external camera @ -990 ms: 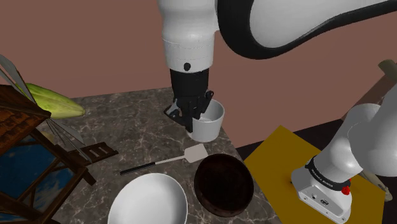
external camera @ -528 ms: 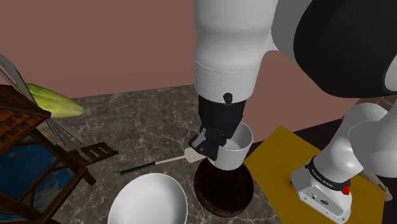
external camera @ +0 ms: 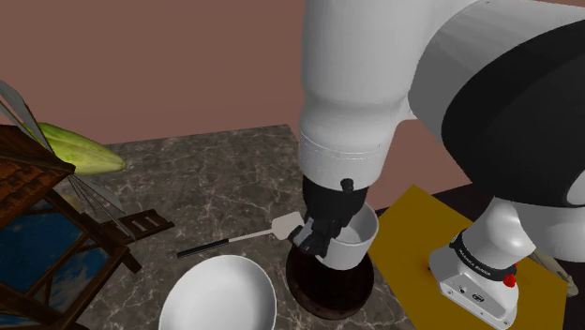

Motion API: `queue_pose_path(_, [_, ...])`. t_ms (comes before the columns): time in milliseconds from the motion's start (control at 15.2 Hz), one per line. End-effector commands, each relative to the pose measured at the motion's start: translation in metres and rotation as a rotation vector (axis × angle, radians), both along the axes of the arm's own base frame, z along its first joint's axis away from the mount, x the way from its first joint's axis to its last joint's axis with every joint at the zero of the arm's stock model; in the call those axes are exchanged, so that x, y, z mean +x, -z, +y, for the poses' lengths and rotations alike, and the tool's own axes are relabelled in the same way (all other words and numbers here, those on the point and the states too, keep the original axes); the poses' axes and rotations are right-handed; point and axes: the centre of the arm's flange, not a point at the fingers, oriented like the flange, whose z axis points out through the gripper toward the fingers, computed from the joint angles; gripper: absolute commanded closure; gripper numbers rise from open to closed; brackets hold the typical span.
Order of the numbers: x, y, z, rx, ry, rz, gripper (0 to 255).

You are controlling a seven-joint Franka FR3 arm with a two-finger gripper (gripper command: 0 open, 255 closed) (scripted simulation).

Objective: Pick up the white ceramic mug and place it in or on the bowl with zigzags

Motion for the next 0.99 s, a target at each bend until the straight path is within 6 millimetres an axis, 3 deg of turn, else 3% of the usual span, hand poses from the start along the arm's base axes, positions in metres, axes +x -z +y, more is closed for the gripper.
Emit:
queue_pose_path(0, [0.001,0.01,0.0,0.0,0.0,0.0,255])
queue_pose_path(462, [0.001,0.05,0.0,0.0,0.0,0.0,255])
queue_pose_path(924, [0.001,0.05,0.0,0.0,0.0,0.0,255])
